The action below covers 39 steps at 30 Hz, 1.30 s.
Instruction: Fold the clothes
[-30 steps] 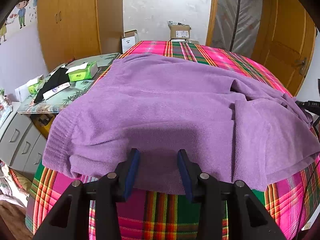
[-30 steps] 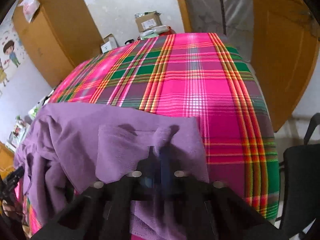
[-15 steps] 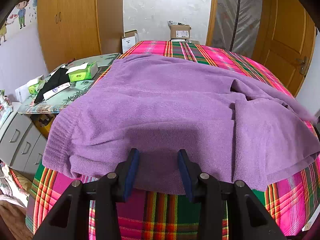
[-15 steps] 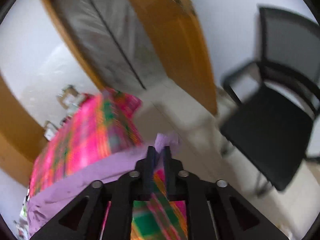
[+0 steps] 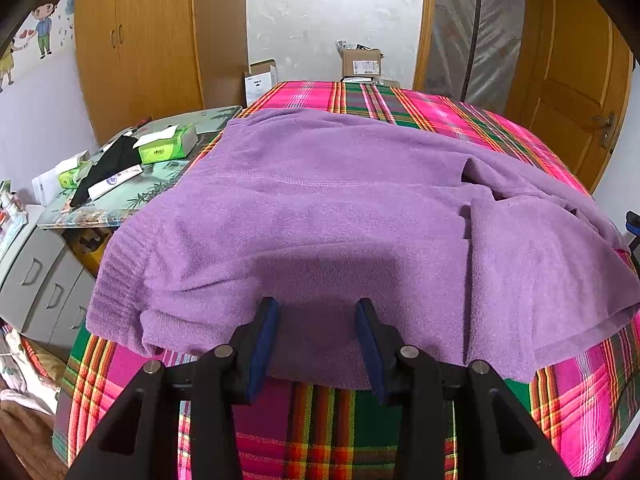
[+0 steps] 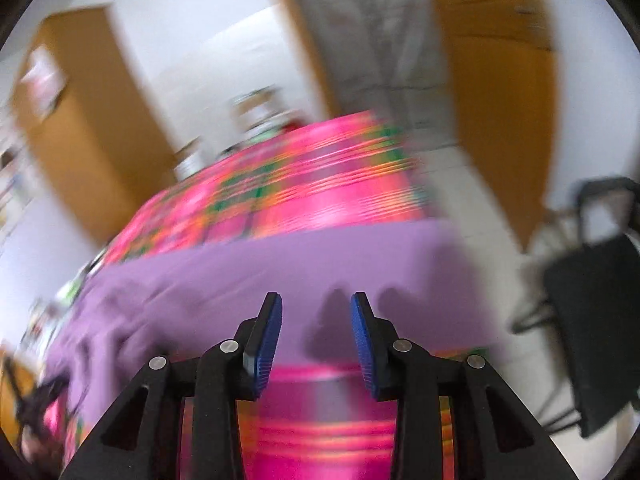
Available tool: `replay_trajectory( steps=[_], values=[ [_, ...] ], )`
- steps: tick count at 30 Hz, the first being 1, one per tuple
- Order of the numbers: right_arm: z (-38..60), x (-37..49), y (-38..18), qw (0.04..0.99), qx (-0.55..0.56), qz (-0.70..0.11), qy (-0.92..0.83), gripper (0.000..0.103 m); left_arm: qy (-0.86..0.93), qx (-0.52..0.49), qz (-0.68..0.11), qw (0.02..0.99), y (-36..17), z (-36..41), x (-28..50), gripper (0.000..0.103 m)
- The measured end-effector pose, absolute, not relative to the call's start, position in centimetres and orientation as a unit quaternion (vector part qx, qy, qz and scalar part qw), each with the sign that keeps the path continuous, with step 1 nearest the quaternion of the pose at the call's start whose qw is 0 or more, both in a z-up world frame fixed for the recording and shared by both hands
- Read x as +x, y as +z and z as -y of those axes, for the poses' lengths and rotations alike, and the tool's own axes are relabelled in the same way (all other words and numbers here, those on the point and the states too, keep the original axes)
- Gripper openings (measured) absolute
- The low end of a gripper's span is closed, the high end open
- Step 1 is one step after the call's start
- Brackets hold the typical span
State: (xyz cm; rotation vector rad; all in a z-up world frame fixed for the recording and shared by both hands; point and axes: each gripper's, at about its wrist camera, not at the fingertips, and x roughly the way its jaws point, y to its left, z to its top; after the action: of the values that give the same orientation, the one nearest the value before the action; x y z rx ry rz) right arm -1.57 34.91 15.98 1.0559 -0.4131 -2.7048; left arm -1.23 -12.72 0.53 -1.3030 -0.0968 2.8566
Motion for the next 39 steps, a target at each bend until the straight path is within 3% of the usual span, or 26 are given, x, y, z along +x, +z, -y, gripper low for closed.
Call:
replay_trajectory(
  steps=[9, 14, 25, 32, 38, 39],
  values=[
    [-19.0, 3.3, 15.7, 0.323, 0.364, 0.073, -0.87, 0.04, 0.904, -0.411, 0.094, 0.066, 1.6, 11.6, 0.0, 0.04],
    [-13.4, 2.5, 13.2, 0.37, 0.403, 0.088, -0.833, 0.04, 0.903, -0.413, 0.096, 0.071, 1.3, 11.1, 0.8, 0.04],
    [-5.9, 1.4, 11.1, 0.399, 0.443, 0.079, -0.799, 0.04, 0.906, -0.409, 0.095, 0.049, 0.4, 11.7, 2.0, 0.04],
    [-6.1, -0.7, 11.4, 0.32, 0.425, 0.124, -0.837, 0.04, 0.912, -0.395, 0.097, 0.053, 0.3, 11.8, 2.2, 0.04],
    [-4.9, -2.0, 11.3, 0.324, 0.426, 0.116, -0.837, 0.042, 0.916, -0.39, 0.086, 0.049, 0.2, 11.5, 2.1, 0.04],
    [-4.8, -2.1, 11.3, 0.333, 0.425, 0.117, -0.833, 0.038, 0.916, -0.389, 0.084, 0.048, 0.2, 11.5, 2.0, 0.04]
  ],
)
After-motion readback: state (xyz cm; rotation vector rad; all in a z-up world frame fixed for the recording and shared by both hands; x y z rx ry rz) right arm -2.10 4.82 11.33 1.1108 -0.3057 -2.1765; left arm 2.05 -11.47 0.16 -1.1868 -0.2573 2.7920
